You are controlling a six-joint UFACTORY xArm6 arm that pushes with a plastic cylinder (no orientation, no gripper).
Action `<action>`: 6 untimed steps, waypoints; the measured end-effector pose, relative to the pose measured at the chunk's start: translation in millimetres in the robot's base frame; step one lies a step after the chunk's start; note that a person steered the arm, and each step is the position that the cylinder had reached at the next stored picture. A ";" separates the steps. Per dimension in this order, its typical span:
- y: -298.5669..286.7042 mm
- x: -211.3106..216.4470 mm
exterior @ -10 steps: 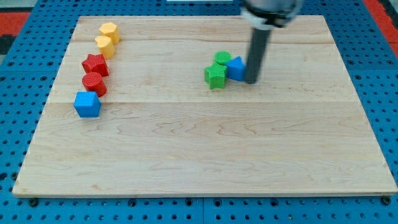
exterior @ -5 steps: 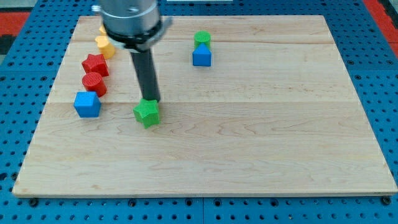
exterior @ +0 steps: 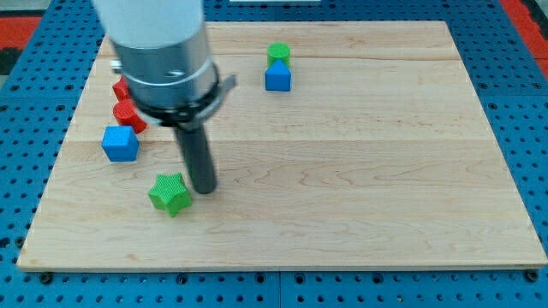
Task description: Place the green star below the blue cube
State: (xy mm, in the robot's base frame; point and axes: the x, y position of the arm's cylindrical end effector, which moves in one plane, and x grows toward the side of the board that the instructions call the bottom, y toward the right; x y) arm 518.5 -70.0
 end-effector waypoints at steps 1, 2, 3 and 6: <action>-34.8 9.2; -55.6 9.2; -75.4 9.2; -87.9 37.5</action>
